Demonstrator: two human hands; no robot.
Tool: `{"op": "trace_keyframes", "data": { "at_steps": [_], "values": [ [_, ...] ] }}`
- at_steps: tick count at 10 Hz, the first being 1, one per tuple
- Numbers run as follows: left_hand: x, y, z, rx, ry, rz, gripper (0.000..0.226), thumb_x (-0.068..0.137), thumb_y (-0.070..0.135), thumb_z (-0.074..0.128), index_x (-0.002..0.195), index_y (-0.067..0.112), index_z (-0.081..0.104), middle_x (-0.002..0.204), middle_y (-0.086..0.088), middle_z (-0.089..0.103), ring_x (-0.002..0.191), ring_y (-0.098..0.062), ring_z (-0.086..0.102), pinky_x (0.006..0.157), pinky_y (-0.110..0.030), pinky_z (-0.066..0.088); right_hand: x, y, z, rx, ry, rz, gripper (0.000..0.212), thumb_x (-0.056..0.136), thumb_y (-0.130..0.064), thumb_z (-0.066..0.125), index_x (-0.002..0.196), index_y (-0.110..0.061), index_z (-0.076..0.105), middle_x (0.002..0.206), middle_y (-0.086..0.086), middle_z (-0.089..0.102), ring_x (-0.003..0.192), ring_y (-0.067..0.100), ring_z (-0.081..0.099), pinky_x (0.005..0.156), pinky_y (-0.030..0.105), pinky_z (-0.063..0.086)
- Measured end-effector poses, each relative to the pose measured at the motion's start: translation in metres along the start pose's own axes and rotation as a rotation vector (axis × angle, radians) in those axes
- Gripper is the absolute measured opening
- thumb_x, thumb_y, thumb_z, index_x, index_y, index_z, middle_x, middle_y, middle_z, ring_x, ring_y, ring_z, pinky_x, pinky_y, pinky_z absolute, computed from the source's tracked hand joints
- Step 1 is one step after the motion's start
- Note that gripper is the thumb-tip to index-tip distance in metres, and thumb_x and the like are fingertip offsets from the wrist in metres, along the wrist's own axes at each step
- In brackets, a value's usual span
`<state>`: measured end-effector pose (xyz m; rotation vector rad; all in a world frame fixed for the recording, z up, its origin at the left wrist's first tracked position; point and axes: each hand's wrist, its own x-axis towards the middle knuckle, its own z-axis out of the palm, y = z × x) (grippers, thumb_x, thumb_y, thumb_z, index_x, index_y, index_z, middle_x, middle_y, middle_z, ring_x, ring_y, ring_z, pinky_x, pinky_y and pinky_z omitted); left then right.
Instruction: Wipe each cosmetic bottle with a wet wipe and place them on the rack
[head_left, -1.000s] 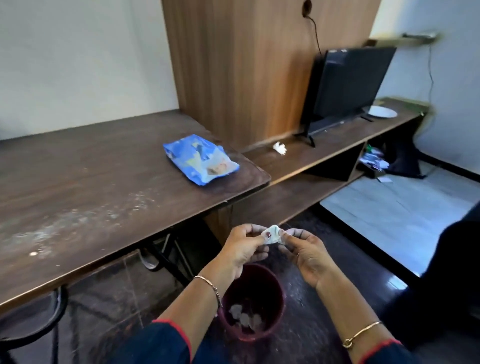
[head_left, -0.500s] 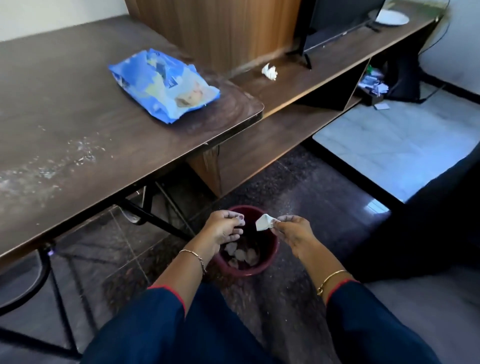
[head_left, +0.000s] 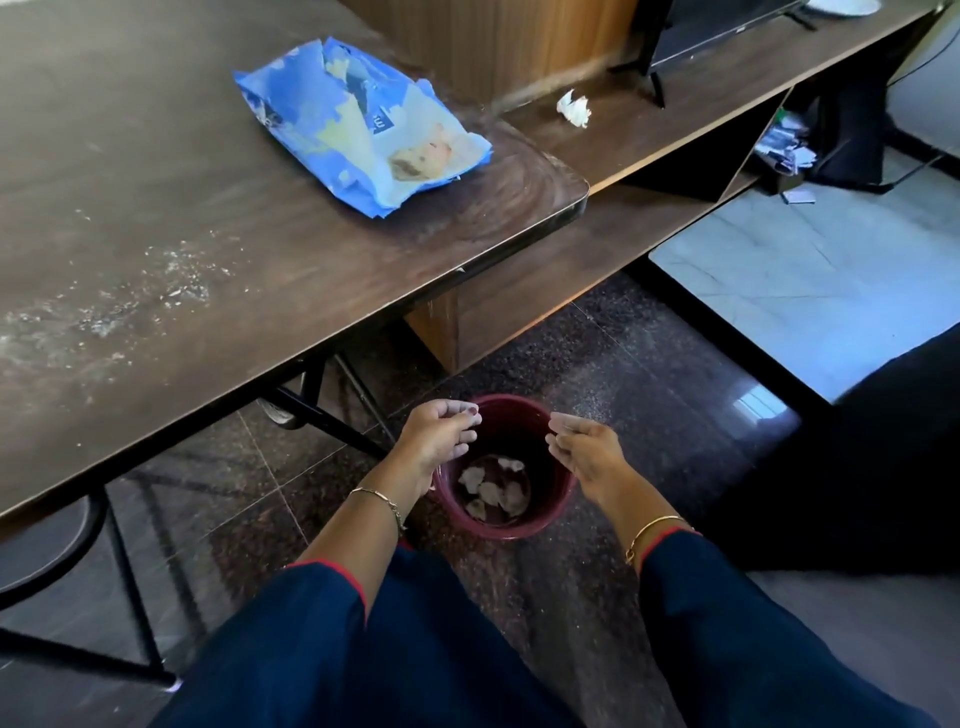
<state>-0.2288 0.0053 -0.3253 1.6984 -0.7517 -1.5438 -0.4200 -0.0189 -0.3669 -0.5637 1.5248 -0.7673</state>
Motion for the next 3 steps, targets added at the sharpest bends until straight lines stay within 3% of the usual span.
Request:
{"op": "trace_keyframes", "data": {
  "at_steps": [1,2,3],
  "values": [
    [-0.005,0.004,-0.003,-0.004,0.011,0.021,0.016,0.094,0.018,0.057,0.107,0.010,0.064,0.109,-0.006,0.068,0.092,-0.015,0.063,0.078,-0.024,0.053,-0.004,0.001,-0.004,0.014,0.062,-0.013,0.037,0.090,0.013,0.046,0.125,0.003,0.055,0.129,0.015,0.057,0.114,0.023,0.058,0.095,0.028,0.048],
    [-0.013,0.011,-0.002,0.019,-0.005,0.061,0.010,0.094,0.017,0.056,0.100,0.014,0.064,0.110,-0.006,0.067,0.094,-0.015,0.062,0.082,-0.026,0.053,-0.011,-0.005,-0.002,-0.041,0.126,-0.102,0.033,0.090,0.005,0.051,0.120,-0.003,0.060,0.119,0.009,0.063,0.102,0.016,0.061,0.088,0.025,0.051],
    [-0.025,0.020,0.004,0.036,-0.024,0.106,0.009,0.094,0.017,0.056,0.099,0.016,0.063,0.110,-0.005,0.066,0.100,-0.016,0.062,0.084,-0.028,0.052,-0.027,-0.019,0.003,-0.131,0.232,-0.279,0.030,0.093,-0.008,0.051,0.121,-0.010,0.062,0.118,0.001,0.063,0.105,0.015,0.060,0.095,0.030,0.049]
  ]
}}
